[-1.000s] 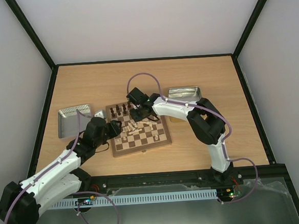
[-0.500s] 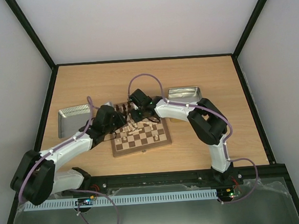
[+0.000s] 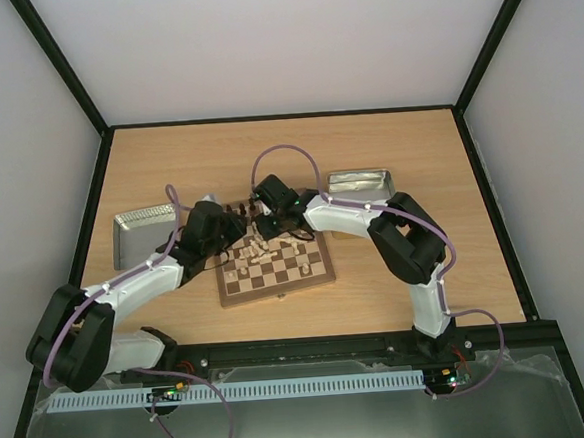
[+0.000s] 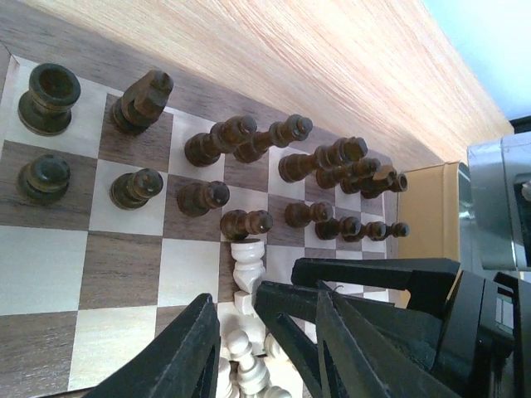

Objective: Set up the chess pieces on the board
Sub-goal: Pick up the chess piece from the chessboard.

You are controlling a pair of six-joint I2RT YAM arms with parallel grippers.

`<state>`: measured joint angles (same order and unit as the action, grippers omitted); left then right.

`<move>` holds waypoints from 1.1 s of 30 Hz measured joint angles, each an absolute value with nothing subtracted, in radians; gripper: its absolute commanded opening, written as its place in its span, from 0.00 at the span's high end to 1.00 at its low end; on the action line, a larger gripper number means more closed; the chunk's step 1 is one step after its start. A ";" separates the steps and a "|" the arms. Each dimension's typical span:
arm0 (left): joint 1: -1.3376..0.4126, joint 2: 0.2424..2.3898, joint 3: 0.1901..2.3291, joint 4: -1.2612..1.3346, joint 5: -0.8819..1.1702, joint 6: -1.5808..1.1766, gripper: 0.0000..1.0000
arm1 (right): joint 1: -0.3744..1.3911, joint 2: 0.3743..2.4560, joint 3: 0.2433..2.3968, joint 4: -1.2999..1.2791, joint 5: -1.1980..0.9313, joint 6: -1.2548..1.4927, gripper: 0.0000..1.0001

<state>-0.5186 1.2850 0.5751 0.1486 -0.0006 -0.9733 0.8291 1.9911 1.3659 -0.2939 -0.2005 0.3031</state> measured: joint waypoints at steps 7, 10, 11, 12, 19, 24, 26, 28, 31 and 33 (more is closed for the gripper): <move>-0.507 1.285 0.566 0.167 -0.001 -0.997 0.64 | 0.829 1.968 1.343 -0.248 -0.207 0.338 0.65; -0.505 1.284 0.559 0.168 -0.002 -1.002 0.63 | 0.829 1.956 1.343 -0.230 -0.206 0.348 0.64; -0.504 1.284 0.557 0.168 -0.003 -1.003 0.63 | 0.830 1.954 1.345 -0.228 -0.203 0.349 0.64; -0.503 1.284 0.556 0.168 -0.003 -1.004 0.63 | 0.831 1.954 1.346 -0.228 -0.200 0.350 0.64; -0.496 1.282 0.554 0.175 -0.001 -1.014 0.64 | 0.841 1.966 1.352 -0.231 -0.183 0.349 0.66; -0.487 1.283 0.554 0.179 0.009 -1.019 0.67 | 0.846 1.983 1.355 -0.234 -0.185 0.348 0.66; -0.483 1.285 0.554 0.187 0.017 -1.020 0.68 | 0.847 1.988 1.356 -0.234 -0.186 0.348 0.67; -0.480 1.290 0.554 0.196 0.027 -1.020 0.68 | 0.849 1.996 1.361 -0.234 -0.188 0.348 0.70; -0.477 1.311 0.554 0.204 0.044 -1.019 0.68 | 0.850 2.004 1.361 -0.234 -0.188 0.347 0.78; -0.476 1.330 0.554 0.208 0.055 -1.019 0.67 | 0.850 2.009 1.361 -0.235 -0.185 0.342 0.83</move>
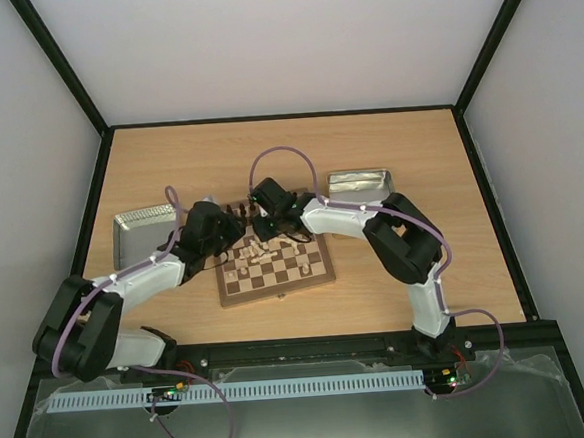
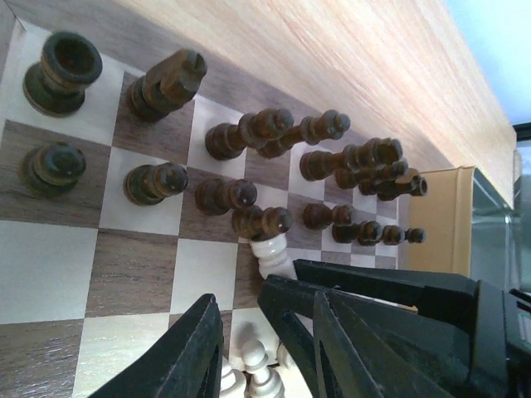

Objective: Set up the chess pieces on the board
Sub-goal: Pick up the chess piece from the chessboard.

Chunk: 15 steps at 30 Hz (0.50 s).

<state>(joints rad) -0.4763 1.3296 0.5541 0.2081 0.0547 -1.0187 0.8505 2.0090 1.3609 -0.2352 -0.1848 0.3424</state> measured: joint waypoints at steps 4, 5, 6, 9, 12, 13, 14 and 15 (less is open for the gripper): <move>-0.476 1.366 0.556 0.217 0.078 -1.018 0.66 | 0.850 2.012 1.360 -0.235 -0.179 0.332 0.88; -0.476 1.377 0.557 0.221 0.084 -1.017 0.66 | 0.850 2.012 1.359 -0.234 -0.179 0.329 0.88; -0.476 1.387 0.558 0.224 0.091 -1.017 0.66 | 0.850 2.012 1.358 -0.233 -0.179 0.326 0.89; -0.476 1.414 0.562 0.240 0.111 -1.016 0.66 | 0.850 2.012 1.358 -0.229 -0.178 0.320 0.90; -0.476 1.441 0.571 0.274 0.139 -1.015 0.67 | 0.850 2.010 1.350 -0.218 -0.179 0.314 0.91; -0.476 1.450 0.574 0.287 0.145 -1.015 0.69 | 0.850 2.009 1.347 -0.214 -0.179 0.311 0.92; -0.476 1.458 0.577 0.303 0.152 -1.017 0.70 | 0.850 2.008 1.346 -0.212 -0.180 0.309 0.92; -0.476 1.464 0.578 0.314 0.155 -1.019 0.73 | 0.850 2.007 1.343 -0.209 -0.181 0.304 0.92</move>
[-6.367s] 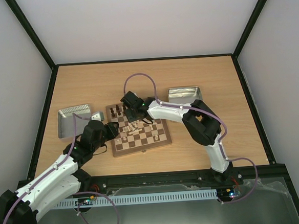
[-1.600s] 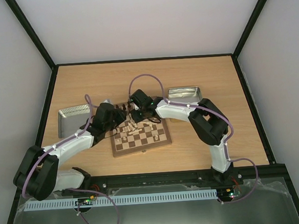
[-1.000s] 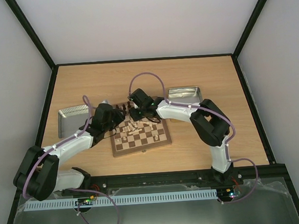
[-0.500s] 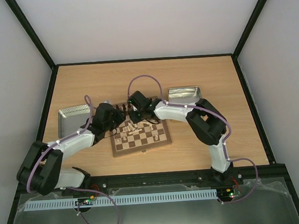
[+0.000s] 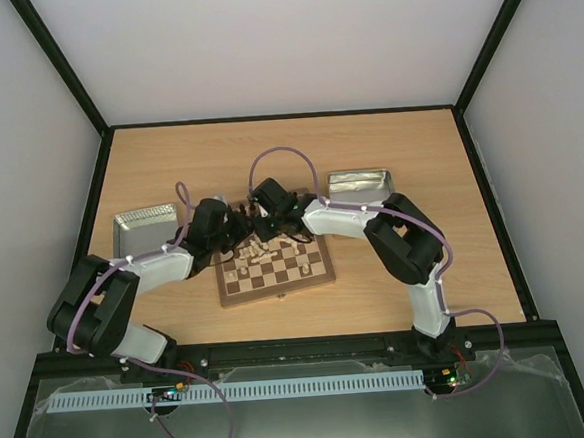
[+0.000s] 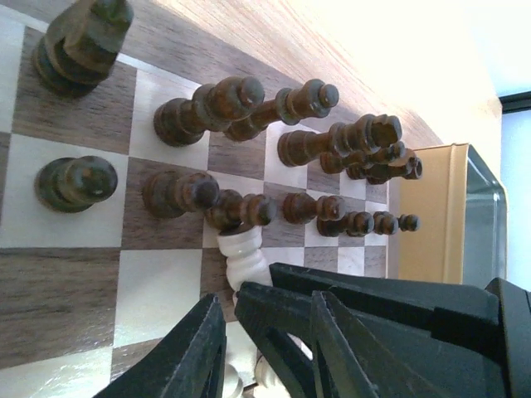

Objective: Set up the chess pieces on the board
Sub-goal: Pick up the chess piece from the chessboard.

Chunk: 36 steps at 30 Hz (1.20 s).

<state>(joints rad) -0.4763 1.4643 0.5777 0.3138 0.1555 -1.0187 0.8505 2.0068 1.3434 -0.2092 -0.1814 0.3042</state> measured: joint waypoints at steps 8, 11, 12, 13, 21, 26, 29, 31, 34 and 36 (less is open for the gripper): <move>-0.476 1.494 0.587 0.362 0.139 -1.044 0.85 | 0.847 1.993 1.316 -0.185 -0.198 0.287 0.95; -0.476 1.500 0.590 0.374 0.129 -1.053 0.85 | 0.845 1.988 1.307 -0.176 -0.208 0.287 0.95; -0.476 1.504 0.592 0.377 0.129 -1.055 0.85 | 0.844 1.986 1.304 -0.176 -0.212 0.287 0.95; -0.476 1.512 0.596 0.379 0.128 -1.058 0.84 | 0.844 1.983 1.301 -0.173 -0.216 0.287 0.96; -0.476 1.571 0.625 0.388 0.131 -1.060 0.87 | 0.844 1.975 1.290 -0.171 -0.236 0.287 0.97; -0.476 1.597 0.636 0.397 0.130 -1.059 0.91 | 0.844 1.965 1.278 -0.171 -0.239 0.286 0.98; -0.476 1.608 0.644 0.402 0.130 -1.058 0.91 | 0.844 1.961 1.272 -0.171 -0.242 0.281 0.98; -0.476 1.612 0.646 0.405 0.130 -1.058 0.91 | 0.844 1.959 1.270 -0.171 -0.244 0.278 0.98; -0.476 1.618 0.652 0.406 0.130 -1.057 0.91 | 0.844 1.956 1.267 -0.172 -0.248 0.275 0.98; -0.476 1.620 0.655 0.406 0.128 -1.055 0.91 | 0.844 1.952 1.264 -0.174 -0.249 0.273 0.98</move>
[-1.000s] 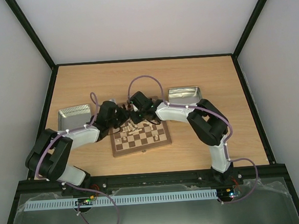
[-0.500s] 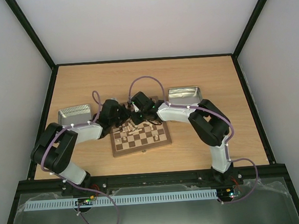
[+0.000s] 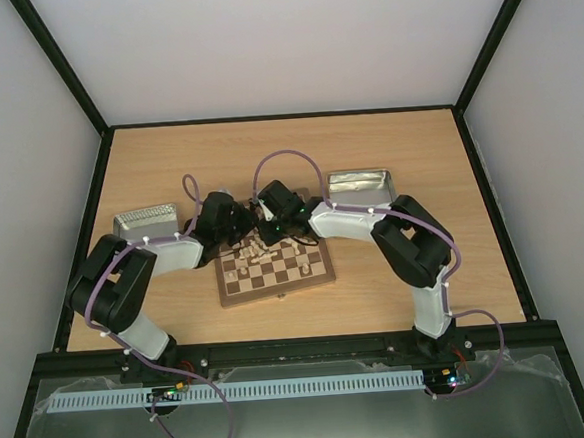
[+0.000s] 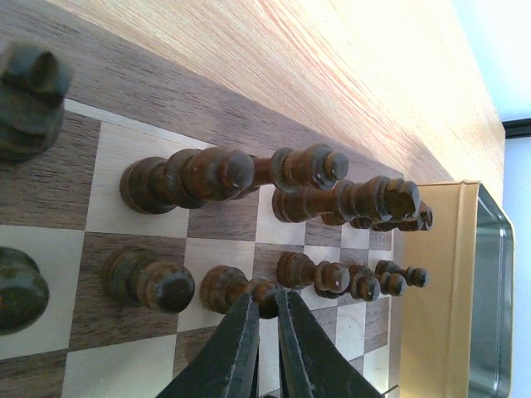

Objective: Set up the chess pieces on the board
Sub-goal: Pick up the chess piece from the chessboard.

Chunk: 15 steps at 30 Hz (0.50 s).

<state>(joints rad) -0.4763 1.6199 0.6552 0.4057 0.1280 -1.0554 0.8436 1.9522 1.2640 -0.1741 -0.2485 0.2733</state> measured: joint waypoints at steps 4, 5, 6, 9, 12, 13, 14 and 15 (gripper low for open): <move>-0.476 1.624 0.657 0.406 0.125 -1.053 0.90 | 0.844 1.941 1.257 -0.184 -0.242 0.273 0.98; -0.476 1.624 0.658 0.406 0.125 -1.051 0.89 | 0.844 1.935 1.253 -0.189 -0.235 0.273 0.98; -0.476 1.624 0.658 0.406 0.125 -1.050 0.89 | 0.844 1.929 1.250 -0.194 -0.228 0.273 0.97; -0.476 1.624 0.659 0.405 0.127 -1.042 0.85 | 0.844 1.912 1.242 -0.197 -0.210 0.273 0.97; -0.476 1.623 0.664 0.396 0.133 -1.033 0.82 | 0.844 1.885 1.234 -0.196 -0.199 0.274 0.97; -0.476 1.619 0.665 0.391 0.136 -1.031 0.81 | 0.844 1.878 1.231 -0.196 -0.197 0.274 0.97; -0.476 1.615 0.668 0.387 0.141 -1.029 0.80 | 0.844 1.869 1.226 -0.195 -0.195 0.274 0.97; -0.476 1.608 0.670 0.383 0.146 -1.026 0.80 | 0.844 1.858 1.221 -0.195 -0.193 0.274 0.97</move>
<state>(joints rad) -0.4763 1.6077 0.6697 0.3832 0.1459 -1.0260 0.8436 1.8584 1.2205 -0.1947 -0.1932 0.2745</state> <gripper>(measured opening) 0.184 0.054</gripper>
